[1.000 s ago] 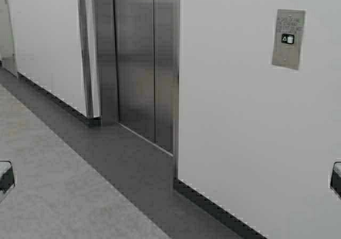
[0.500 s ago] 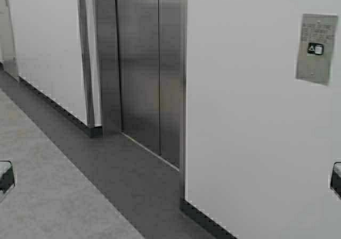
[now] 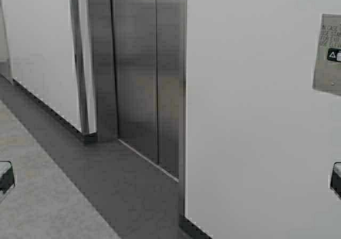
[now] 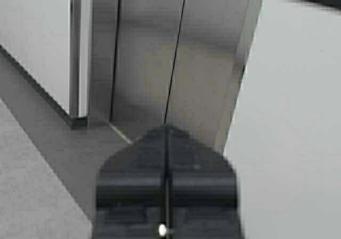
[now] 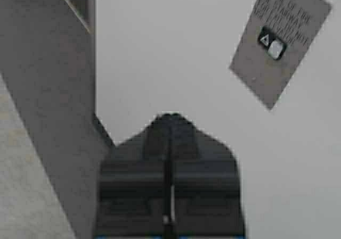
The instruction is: Navigate to elevator, push the call button, then enter the elevator
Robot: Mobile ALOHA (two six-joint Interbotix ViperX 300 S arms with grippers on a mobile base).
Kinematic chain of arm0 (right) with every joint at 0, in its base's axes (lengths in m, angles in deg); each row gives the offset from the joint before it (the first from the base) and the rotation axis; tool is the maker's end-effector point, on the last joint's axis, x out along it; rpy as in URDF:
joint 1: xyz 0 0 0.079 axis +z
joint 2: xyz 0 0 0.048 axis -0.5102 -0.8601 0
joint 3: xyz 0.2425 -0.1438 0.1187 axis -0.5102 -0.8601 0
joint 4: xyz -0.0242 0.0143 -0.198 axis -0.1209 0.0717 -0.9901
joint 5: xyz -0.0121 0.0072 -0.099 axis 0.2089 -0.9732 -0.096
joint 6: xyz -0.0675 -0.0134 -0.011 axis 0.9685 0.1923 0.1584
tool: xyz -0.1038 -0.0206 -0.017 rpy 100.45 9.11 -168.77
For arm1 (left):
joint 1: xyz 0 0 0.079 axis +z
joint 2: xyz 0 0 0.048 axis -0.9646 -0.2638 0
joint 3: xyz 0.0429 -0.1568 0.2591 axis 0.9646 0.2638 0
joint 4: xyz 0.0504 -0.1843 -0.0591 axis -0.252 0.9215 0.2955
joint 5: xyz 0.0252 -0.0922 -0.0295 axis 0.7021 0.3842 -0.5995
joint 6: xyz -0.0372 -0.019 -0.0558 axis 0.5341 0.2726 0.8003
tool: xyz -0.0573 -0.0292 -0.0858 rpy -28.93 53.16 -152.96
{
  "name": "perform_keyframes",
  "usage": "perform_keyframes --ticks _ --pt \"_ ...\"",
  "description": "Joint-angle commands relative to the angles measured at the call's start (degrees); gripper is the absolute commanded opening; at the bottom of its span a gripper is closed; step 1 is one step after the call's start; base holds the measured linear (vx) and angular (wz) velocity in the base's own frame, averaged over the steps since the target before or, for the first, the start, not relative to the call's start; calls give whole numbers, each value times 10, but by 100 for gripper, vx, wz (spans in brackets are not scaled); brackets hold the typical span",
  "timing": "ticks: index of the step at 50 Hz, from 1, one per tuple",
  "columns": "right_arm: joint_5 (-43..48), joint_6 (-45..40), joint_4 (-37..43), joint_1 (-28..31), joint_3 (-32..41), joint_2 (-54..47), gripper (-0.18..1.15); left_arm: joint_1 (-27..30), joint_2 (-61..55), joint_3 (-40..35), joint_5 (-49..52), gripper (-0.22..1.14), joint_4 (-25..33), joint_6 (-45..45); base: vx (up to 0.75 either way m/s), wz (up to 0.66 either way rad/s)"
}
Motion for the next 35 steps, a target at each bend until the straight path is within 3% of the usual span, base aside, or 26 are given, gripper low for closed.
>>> perform_keyframes --ticks 1,20,35 --pt "-58 27 -26 5 42 -13 4 0 13 -12 34 3 1 1 29 -6" --pt "-194 62 -136 76 79 -87 5 0 52 -12 54 3 18 4 26 -8" --pt "-246 -22 -316 89 70 -127 5 0 55 -21 54 3 28 12 17 0"
